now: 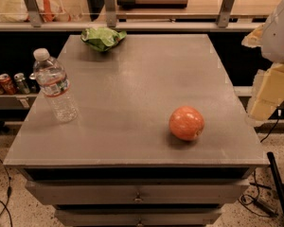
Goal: Move apple near water bottle
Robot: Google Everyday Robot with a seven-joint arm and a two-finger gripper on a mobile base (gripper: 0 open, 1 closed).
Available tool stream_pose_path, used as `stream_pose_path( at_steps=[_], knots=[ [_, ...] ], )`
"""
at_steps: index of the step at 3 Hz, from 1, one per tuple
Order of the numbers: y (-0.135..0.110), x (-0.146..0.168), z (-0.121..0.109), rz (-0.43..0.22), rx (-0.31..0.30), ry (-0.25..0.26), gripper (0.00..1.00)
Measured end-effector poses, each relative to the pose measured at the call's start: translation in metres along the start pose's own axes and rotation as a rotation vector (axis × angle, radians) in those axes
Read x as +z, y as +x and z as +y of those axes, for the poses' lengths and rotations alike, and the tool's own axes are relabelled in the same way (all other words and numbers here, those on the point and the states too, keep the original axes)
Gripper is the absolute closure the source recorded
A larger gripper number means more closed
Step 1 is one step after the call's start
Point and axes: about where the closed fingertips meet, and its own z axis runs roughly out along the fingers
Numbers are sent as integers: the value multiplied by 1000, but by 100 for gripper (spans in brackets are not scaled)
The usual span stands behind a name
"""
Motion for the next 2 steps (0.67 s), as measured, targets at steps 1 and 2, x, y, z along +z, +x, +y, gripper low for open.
stream_pose_path(
  at_steps=[1,2],
  knots=[
    [0,0,0,0,0,0,0],
    [-4,2,3,0,31,14,0]
  ],
)
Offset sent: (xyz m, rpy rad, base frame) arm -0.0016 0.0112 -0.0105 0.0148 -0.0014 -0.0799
